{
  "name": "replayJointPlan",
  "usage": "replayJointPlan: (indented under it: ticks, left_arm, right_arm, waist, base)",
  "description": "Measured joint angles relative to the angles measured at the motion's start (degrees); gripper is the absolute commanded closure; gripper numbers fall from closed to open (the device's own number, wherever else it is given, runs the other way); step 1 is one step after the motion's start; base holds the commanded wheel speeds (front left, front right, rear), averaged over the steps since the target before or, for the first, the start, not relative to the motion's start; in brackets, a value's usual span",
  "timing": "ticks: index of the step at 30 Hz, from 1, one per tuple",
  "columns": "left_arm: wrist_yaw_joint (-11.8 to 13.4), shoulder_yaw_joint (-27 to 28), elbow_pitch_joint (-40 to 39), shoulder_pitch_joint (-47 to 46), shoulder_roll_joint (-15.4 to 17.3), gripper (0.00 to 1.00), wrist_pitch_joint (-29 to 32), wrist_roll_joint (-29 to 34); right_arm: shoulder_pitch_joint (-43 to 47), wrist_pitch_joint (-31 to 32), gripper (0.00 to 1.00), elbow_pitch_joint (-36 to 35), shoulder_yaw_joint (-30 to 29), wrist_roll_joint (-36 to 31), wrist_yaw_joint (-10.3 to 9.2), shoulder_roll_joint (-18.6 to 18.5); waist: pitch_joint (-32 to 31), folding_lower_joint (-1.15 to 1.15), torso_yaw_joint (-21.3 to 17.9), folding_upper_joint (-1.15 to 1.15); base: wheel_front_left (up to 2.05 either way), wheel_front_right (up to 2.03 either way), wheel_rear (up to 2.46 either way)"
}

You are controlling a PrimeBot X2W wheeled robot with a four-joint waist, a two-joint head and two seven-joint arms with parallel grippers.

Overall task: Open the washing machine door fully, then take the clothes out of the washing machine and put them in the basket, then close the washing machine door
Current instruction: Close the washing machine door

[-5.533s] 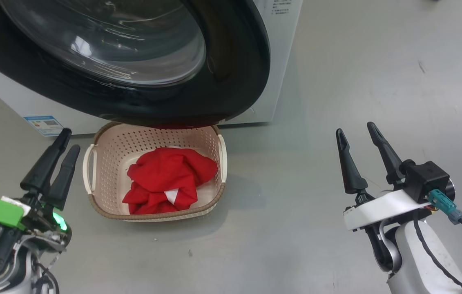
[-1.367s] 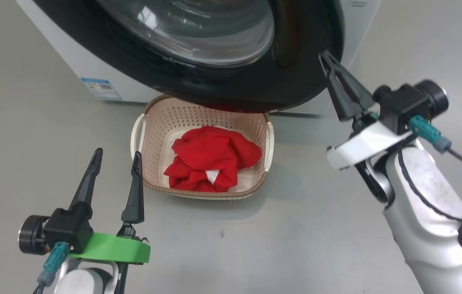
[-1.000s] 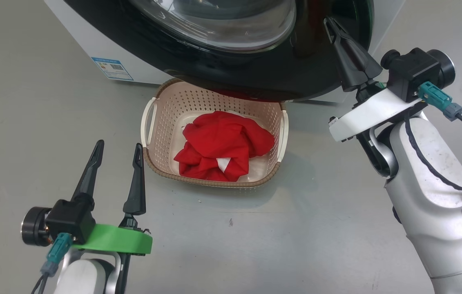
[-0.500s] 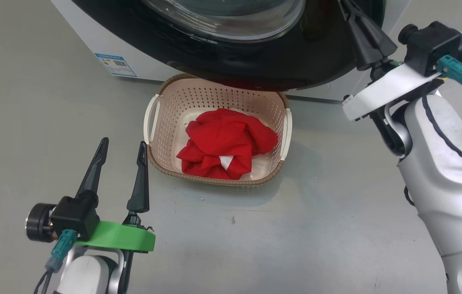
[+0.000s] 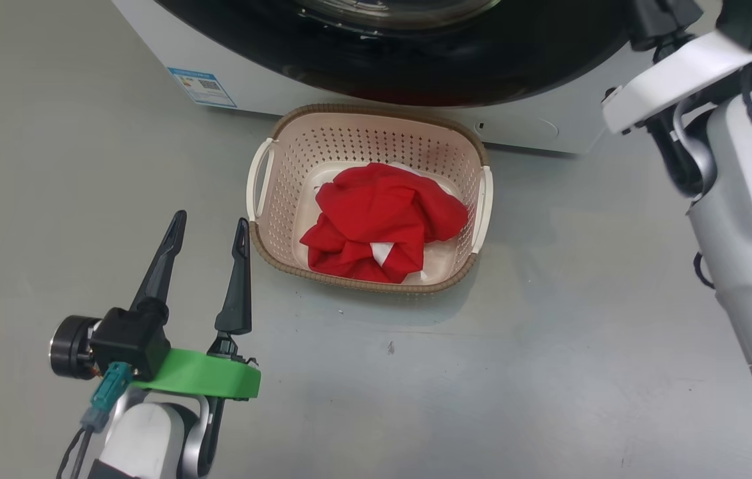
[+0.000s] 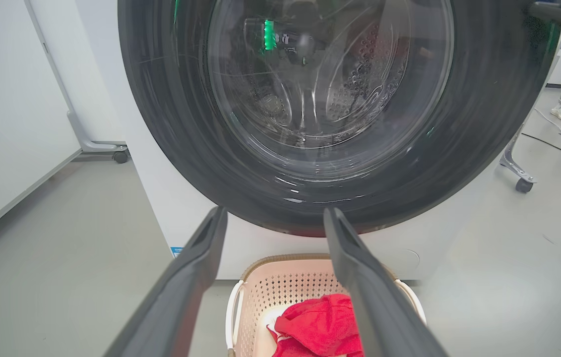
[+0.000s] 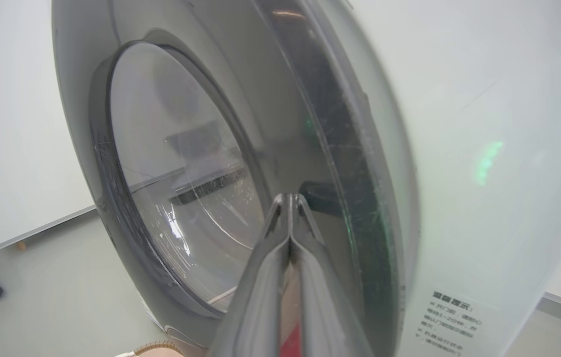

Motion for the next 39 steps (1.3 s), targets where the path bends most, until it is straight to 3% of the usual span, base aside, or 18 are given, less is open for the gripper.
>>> replayJointPlan:
  ticks: [24, 36, 39]
  left_arm:
    - [-0.44, -0.46, 2.74, -2.40, -0.34, 0.00, -0.53, -0.69]
    - [-0.52, -0.31, 5.10, -2.41, -0.42, 0.00, -0.59, -1.04]
    - [-0.51, -0.25, 5.24, -2.39, -0.42, 0.00, -0.59, -1.04]
  right_arm:
    - [-6.14, -1.36, 1.00, 9.10, -2.43, 0.89, -0.01, -0.64]
    - [0.06, -1.87, 1.00, 6.27, -2.64, 0.91, -0.08, 0.00]
    - [1.83, -1.88, 0.55, 3.71, -3.39, 0.91, -0.08, 0.59]
  waist:
    - [0.82, 0.00, 1.95, 0.00]
    - [-2.69, 0.00, 1.24, 0.00]
    - [-3.72, 0.00, 0.76, 0.00]
  base:
    - [0.00, 0.00, 0.00]
    - [0.00, 0.00, 0.00]
    - [0.00, 0.00, 0.00]
